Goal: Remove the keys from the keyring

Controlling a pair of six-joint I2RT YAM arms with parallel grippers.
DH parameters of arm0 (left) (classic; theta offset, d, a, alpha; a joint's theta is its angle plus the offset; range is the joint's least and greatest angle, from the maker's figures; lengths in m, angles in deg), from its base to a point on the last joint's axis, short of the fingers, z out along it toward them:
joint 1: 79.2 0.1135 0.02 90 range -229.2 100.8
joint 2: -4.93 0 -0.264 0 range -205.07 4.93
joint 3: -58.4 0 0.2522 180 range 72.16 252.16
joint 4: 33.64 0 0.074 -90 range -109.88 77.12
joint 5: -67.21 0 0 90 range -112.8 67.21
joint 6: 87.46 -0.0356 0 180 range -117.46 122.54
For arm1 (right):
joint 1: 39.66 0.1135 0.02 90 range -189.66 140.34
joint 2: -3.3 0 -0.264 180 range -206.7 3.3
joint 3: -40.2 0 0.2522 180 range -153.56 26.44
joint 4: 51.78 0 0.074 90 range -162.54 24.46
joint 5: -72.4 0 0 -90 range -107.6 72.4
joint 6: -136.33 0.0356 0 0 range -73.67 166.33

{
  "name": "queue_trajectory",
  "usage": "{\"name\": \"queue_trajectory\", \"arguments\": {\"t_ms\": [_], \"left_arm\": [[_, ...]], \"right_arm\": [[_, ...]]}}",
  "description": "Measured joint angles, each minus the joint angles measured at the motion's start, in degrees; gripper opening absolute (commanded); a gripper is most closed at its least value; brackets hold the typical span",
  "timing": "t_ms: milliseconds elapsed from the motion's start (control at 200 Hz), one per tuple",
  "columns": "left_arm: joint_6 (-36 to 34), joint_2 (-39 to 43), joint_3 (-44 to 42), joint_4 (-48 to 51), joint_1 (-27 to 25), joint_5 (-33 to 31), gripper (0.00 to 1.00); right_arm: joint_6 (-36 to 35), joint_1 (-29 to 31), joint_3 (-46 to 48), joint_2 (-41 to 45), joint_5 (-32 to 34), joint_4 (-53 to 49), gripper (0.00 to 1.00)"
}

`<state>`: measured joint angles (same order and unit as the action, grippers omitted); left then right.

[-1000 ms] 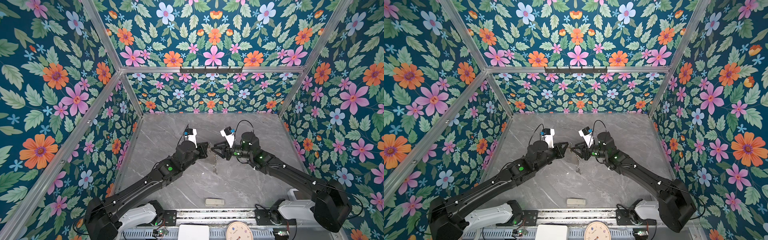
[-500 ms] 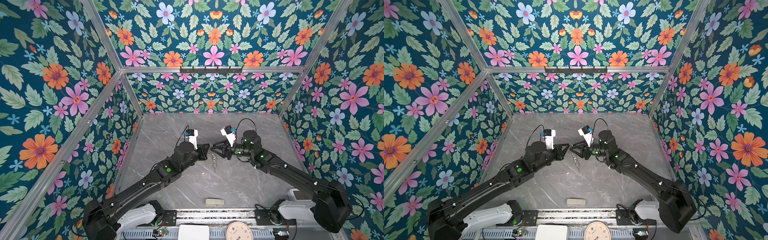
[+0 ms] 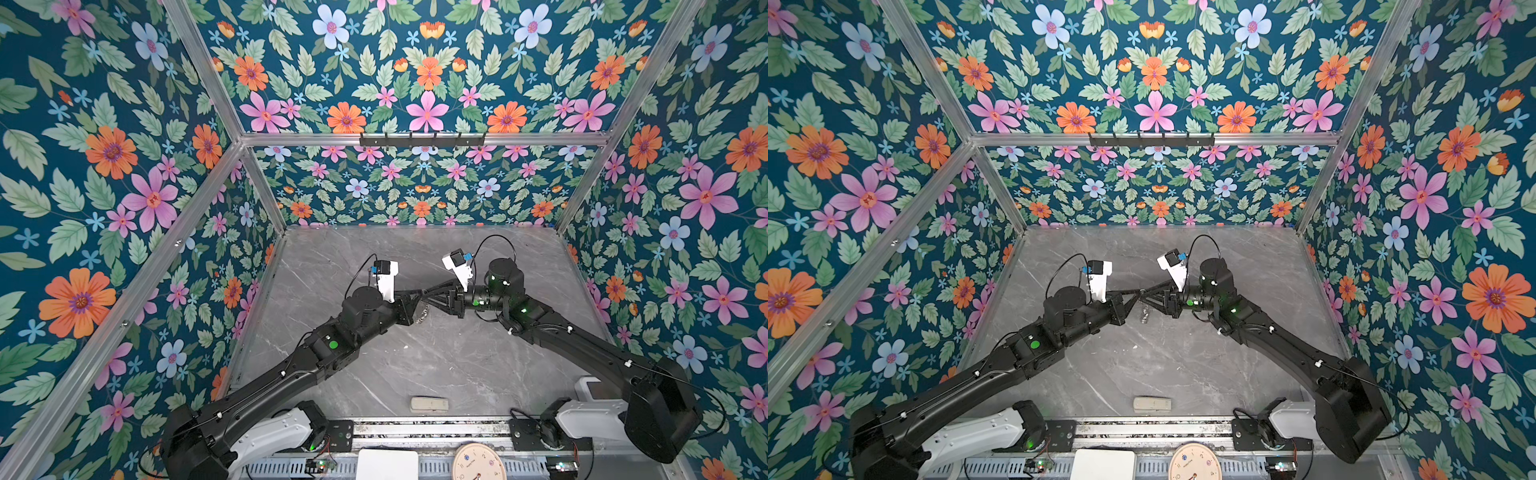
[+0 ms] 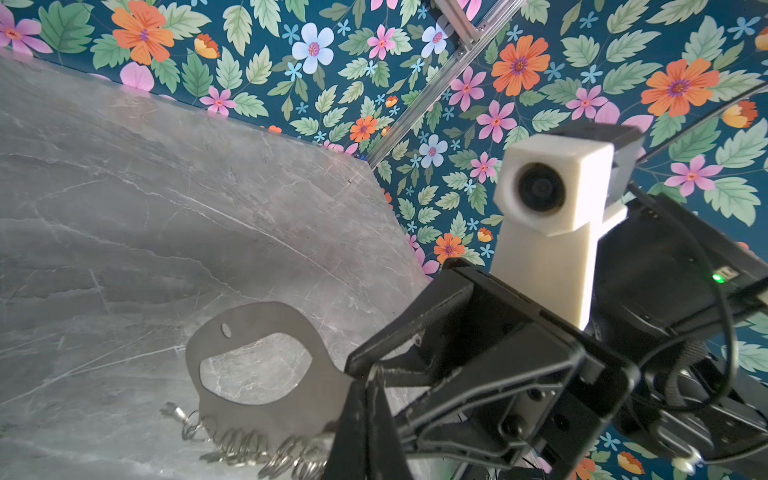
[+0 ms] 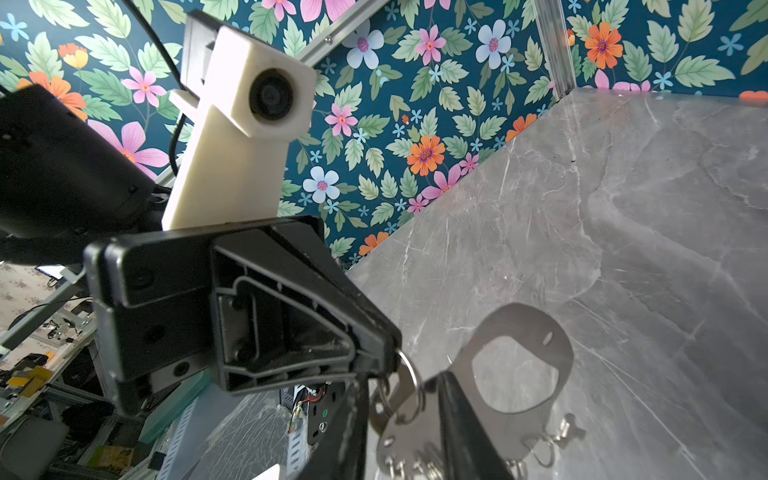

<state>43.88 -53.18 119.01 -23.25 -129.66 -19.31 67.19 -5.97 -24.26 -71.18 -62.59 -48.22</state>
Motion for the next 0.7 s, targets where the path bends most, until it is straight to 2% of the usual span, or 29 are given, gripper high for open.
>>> {"name": "queue_trajectory", "arguments": {"t_ms": [495,700], "left_arm": [[-2.5,0.7,-1.6,-2.6,0.0,3.5,0.0],[-2.9,0.9,-1.7,-2.7,0.1,4.0,0.0]], "right_arm": [[2.9,-1.4,1.7,1.4,-1.7,2.3,0.27],[3.0,-1.6,1.8,1.5,-2.4,2.6,0.2]]}}
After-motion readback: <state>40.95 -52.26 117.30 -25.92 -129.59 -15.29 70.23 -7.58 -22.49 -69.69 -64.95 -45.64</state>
